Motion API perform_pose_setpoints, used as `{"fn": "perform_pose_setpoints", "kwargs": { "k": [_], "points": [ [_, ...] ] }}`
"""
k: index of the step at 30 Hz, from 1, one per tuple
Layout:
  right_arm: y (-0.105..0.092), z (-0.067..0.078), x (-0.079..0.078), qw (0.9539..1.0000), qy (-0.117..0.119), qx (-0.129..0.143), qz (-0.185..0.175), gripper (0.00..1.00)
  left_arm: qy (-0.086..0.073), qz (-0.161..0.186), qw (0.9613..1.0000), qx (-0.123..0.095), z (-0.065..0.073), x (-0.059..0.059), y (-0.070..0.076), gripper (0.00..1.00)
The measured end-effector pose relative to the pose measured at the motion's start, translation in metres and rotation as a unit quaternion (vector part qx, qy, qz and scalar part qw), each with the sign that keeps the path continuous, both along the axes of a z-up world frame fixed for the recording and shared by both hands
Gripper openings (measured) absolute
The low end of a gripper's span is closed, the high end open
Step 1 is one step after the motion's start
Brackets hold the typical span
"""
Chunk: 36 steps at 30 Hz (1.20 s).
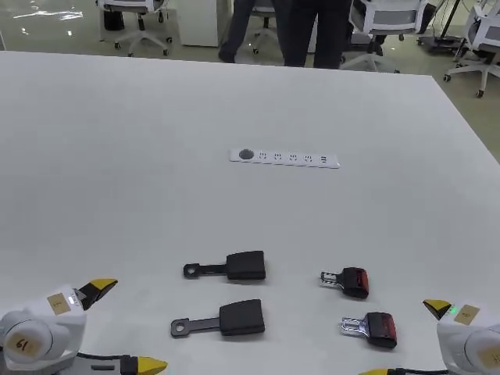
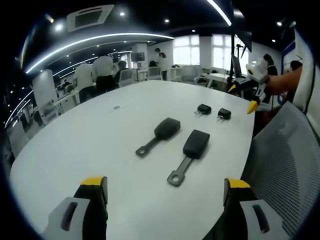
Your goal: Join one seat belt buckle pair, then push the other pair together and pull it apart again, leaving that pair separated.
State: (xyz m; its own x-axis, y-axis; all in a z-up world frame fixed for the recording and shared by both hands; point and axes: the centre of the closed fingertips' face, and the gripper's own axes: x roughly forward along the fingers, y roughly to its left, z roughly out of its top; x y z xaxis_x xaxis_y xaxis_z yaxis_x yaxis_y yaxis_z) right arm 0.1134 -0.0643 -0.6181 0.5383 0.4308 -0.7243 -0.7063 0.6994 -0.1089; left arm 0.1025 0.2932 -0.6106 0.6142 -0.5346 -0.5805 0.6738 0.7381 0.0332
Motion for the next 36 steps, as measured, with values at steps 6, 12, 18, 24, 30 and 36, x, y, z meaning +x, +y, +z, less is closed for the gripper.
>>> {"fn": "perform_pose_setpoints", "kwargs": {
  "k": [6, 12, 18, 24, 30, 36],
  "points": [
    [-0.001, -0.001, -0.002, 1.0, 0.001, -0.001, 0.001, 0.96, 0.0, -0.002, 1.0, 0.002, 0.001, -0.001, -0.003, 0.98],
    [-0.001, 0.0, -0.004, 1.0, 0.003, 0.0, -0.001, 0.95, 0.003, -0.006, 1.0, 0.004, -0.001, -0.002, -0.003, 0.98],
    [0.0, 0.0, -0.005, 1.0, 0.001, -0.002, 0.002, 0.94, 0.001, -0.015, 0.9999, 0.007, 0.0, -0.003, -0.006, 0.98],
    [0.005, 0.001, -0.008, 0.9998, 0.001, 0.002, 0.019, 0.89, 0.012, -0.027, 0.9995, 0.008, -0.002, -0.008, -0.011, 0.96],
    [0.008, 0.004, -0.008, 0.9996, -0.009, 0.003, 0.027, 0.86, 0.009, -0.036, 0.9992, 0.013, -0.001, -0.009, -0.012, 0.94],
    [0.013, 0.007, -0.009, 0.9993, -0.011, 0.008, 0.035, 0.84, 0.006, -0.046, 0.9987, 0.022, -0.003, -0.008, -0.011, 0.94]
  ]
}}
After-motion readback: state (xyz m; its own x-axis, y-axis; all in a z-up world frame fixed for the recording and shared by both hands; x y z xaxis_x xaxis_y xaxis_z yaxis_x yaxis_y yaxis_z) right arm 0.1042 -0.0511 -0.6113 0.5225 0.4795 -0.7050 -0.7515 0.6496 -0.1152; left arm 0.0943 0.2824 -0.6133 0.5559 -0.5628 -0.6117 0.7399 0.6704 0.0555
